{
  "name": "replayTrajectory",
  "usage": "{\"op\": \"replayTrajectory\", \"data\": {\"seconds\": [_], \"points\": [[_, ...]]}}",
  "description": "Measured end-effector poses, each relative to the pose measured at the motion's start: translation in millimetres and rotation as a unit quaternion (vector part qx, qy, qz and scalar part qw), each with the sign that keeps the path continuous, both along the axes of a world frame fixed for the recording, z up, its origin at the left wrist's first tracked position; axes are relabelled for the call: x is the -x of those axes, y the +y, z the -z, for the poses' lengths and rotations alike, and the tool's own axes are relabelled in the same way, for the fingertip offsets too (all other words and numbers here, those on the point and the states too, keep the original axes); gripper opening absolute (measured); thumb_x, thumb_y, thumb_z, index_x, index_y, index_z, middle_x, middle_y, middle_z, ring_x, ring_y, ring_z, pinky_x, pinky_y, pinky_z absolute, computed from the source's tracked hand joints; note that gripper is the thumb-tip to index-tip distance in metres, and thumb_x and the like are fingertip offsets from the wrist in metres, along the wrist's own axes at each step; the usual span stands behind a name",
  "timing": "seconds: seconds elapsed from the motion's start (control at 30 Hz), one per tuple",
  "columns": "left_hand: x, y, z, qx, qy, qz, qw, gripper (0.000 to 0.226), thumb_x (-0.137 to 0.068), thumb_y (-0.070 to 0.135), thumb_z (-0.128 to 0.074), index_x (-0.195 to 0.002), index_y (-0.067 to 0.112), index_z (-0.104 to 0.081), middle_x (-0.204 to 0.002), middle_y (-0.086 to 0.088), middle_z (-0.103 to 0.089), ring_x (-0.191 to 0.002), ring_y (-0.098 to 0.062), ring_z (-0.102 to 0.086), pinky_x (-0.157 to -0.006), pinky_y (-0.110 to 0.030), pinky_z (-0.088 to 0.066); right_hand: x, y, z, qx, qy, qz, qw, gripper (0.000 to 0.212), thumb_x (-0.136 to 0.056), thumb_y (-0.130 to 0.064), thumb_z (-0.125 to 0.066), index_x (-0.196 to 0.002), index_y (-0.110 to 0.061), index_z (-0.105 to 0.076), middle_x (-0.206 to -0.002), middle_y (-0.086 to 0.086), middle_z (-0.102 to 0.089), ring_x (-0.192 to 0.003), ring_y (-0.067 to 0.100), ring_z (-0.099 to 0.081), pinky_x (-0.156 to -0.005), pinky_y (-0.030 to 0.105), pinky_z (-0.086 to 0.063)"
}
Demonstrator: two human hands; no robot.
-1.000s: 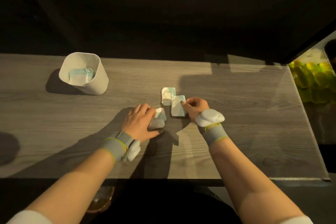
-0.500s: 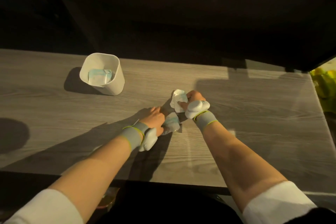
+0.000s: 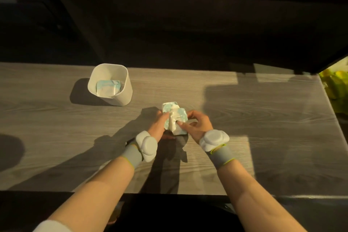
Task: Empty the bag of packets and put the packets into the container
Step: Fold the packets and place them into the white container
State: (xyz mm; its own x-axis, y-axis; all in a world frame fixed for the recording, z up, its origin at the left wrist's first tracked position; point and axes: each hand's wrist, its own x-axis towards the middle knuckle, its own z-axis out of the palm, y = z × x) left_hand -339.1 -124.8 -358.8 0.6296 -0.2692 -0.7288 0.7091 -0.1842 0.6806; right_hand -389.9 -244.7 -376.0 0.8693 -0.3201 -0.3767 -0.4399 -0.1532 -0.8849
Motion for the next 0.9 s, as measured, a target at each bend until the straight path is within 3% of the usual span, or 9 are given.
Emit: {"op": "replayTrajectory", "data": {"seconds": [0.07,0.1,0.17,0.27,0.4,0.5,0.7,0.8,0.9], "points": [[6,1,0,-0.033,-0.043,0.065,0.996,0.047,-0.096,0.033,-0.04,-0.14,0.02,-0.029,-0.141,-0.008,-0.042,-0.126,-0.023,-0.045,-0.082,-0.021,-0.046,0,2,-2,0.019,-0.011,-0.004,1.0,0.029,-0.075,-0.014,-0.075,-0.096,-0.013,-0.055,-0.083,-0.005,-0.056,-0.071,0.009,-0.054,-0.062,0.02,-0.046],[8,1,1,-0.04,-0.07,0.1,0.992,0.053,-0.096,0.031,-0.04,-0.145,0.017,-0.022,-0.14,-0.006,-0.042,-0.127,-0.02,-0.043,-0.083,-0.015,-0.042,0,3,-5,0.018,-0.011,-0.007,1.0,0.036,-0.075,-0.014,-0.075,-0.106,-0.012,-0.055,-0.087,-0.003,-0.057,-0.075,0.011,-0.056,-0.061,0.017,-0.048],[12,0,1,-0.019,-0.104,0.116,0.988,0.044,-0.099,0.026,-0.034,-0.14,0.018,-0.024,-0.128,-0.003,-0.044,-0.12,-0.015,-0.043,-0.081,-0.013,-0.04,-1,1,-10,0.002,-0.014,-0.024,1.0,0.039,-0.078,-0.012,-0.072,-0.114,-0.008,-0.058,-0.089,-0.003,-0.059,-0.076,0.01,-0.059,-0.055,0.011,-0.048],[13,-4,-3,-0.004,-0.152,0.104,0.983,0.04,-0.1,0.029,-0.027,-0.138,0.017,-0.029,-0.125,0.002,-0.041,-0.12,-0.01,-0.037,-0.099,-0.021,-0.028,0,1,-14,-0.023,-0.044,-0.035,0.998,0.024,-0.081,-0.007,-0.069,-0.105,-0.006,-0.067,-0.079,-0.004,-0.064,-0.059,-0.003,-0.06,-0.055,0.009,-0.047],[6,-7,7,-0.004,-0.199,0.018,0.98,0.035,-0.101,0.026,-0.018,-0.121,0.01,-0.042,-0.101,0.006,-0.051,-0.094,-0.005,-0.049,-0.087,-0.017,-0.035,-1,2,-5,0.09,-0.04,0.0,0.995,0.021,-0.078,-0.007,-0.071,-0.098,-0.006,-0.07,-0.08,0.004,-0.061,-0.067,0.015,-0.055,-0.068,0.027,-0.047],[2,-12,18,0.022,-0.211,-0.021,0.977,0.047,-0.101,0.024,-0.016,-0.117,-0.001,-0.053,-0.11,-0.008,-0.058,-0.098,-0.01,-0.055,-0.088,-0.015,-0.043,1,6,4,0.147,-0.025,-0.02,0.989,0.024,-0.076,-0.01,-0.072,-0.1,-0.006,-0.068,-0.087,0.002,-0.056,-0.073,0.019,-0.057,-0.071,0.025,-0.046],[20,-22,35,0.03,-0.244,-0.017,0.969,0.028,-0.098,0.005,-0.032,-0.098,-0.005,-0.058,-0.11,-0.009,-0.061,-0.084,0.02,-0.057,-0.082,-0.002,-0.04,14,1,20,0.176,-0.039,-0.067,0.981,0.033,-0.078,-0.006,-0.068,-0.111,-0.011,-0.066,-0.092,0.0,-0.055,-0.069,0.014,-0.053,-0.059,0.002,-0.041],[24,-24,40,0.017,-0.248,-0.023,0.968,0.027,-0.098,0.008,-0.032,-0.093,-0.001,-0.057,-0.117,-0.014,-0.062,-0.096,0.003,-0.058,-0.081,0.003,-0.038,18,-1,23,0.189,-0.026,-0.091,0.977,0.03,-0.082,-0.006,-0.065,-0.112,-0.006,-0.065,-0.102,0.006,-0.059,-0.077,0.011,-0.054,-0.064,0.001,-0.039],[23,-27,37,0.028,-0.231,-0.03,0.972,0.029,-0.099,0.008,-0.031,-0.081,0.004,-0.054,-0.112,-0.013,-0.062,-0.096,-0.008,-0.058,-0.078,0.002,-0.04,16,3,22,0.194,-0.022,-0.109,0.975,0.033,-0.085,-0.004,-0.06,-0.117,-0.005,-0.062,-0.116,0.013,-0.059,-0.1,0.024,-0.058,-0.075,0.01,-0.038]]}}
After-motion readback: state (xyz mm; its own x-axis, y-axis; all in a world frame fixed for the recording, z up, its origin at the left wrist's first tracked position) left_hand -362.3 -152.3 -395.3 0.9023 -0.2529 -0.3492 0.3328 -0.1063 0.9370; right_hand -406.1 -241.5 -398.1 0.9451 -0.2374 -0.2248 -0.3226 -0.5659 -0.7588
